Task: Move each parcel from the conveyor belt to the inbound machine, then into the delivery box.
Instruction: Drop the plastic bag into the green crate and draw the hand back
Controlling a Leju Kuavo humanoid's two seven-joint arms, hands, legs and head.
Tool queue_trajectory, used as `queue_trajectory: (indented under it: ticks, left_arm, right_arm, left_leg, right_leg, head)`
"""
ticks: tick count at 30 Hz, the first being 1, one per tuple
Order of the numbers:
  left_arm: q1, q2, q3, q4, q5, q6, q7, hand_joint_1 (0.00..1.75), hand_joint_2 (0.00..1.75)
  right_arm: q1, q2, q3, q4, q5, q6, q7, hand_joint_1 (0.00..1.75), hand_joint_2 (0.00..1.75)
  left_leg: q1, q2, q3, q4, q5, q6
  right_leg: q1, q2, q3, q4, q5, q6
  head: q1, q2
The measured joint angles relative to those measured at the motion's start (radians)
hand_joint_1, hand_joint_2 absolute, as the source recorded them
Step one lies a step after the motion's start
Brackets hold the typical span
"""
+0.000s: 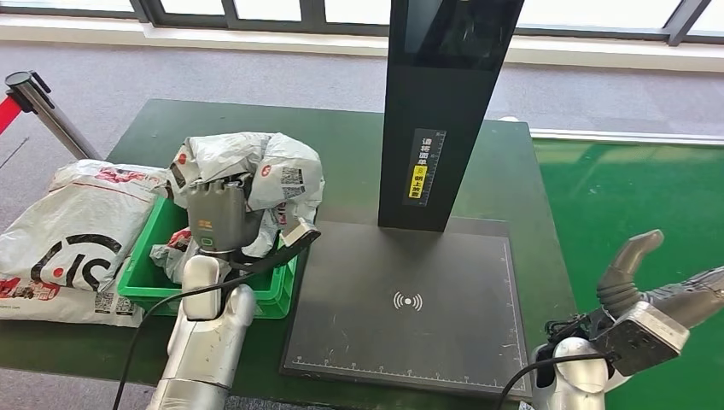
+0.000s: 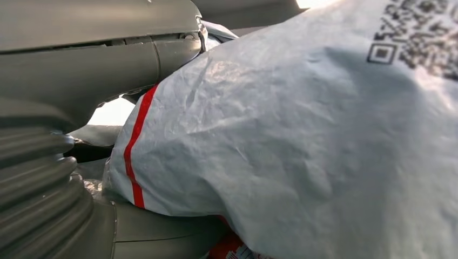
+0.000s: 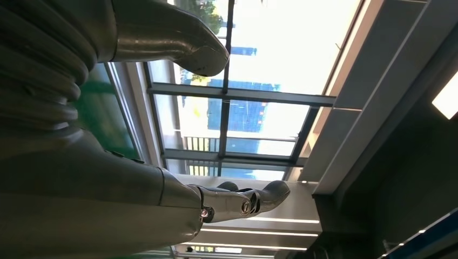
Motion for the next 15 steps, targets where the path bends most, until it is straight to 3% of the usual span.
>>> queue_trajectory:
  ticks: [6,8,10,12,15]
  left_arm:
    - [0.0,-0.024,0.193,0.033,0.02,0.0,-0.071,1.75,1.75]
    - [0.0,-0.028,0.221,0.04,0.021,0.0,-0.07,0.89,1.75]
    - [-0.001,-0.032,0.245,0.047,0.021,0.0,-0.059,0.02,0.87]
    - [-0.001,-0.035,0.269,0.055,0.021,0.0,-0.047,0.0,0.0]
    - [-0.004,-0.036,0.301,0.07,0.025,0.0,-0.039,0.0,0.0]
  right_arm:
    - [0.004,-0.006,0.0,0.0,-0.005,0.0,0.0,0.0,1.75]
    - [0.004,-0.007,0.0,0.0,-0.006,0.0,0.0,0.0,1.75]
    - [0.003,-0.007,0.0,0.0,-0.007,0.0,0.0,0.0,1.75]
    - [0.003,-0.008,0.0,0.001,-0.008,0.0,0.0,0.0,1.75]
    - [0.003,-0.008,0.0,0.002,-0.008,0.0,0.0,0.0,1.75]
  left_leg:
    - [0.0,-0.001,0.0,0.0,0.0,0.0]
    - [0.0,-0.001,0.0,0.0,0.0,0.0]
    - [0.0,0.0,0.0,0.0,0.0,0.0]
    - [0.0,0.0,0.0,0.0,0.0,0.0]
    - [0.0,-0.001,0.0,0.0,0.0,0.0]
  right_leg:
    - [0.0,0.0,0.0,0.0,0.0,0.0]
    - [0.0,0.0,0.0,0.0,0.0,0.0]
    - [0.0,0.0,0.0,0.0,0.0,0.0]
    - [0.0,0.0,0.0,0.0,0.0,0.0]
    - [0.0,0.0,0.0,0.0,0.0,0.0]
  head:
    - [0.0,0.0]
    - [0.0,0.0]
    - [0.0,0.0]
    - [0.0,0.0]
    - [0.0,0.0]
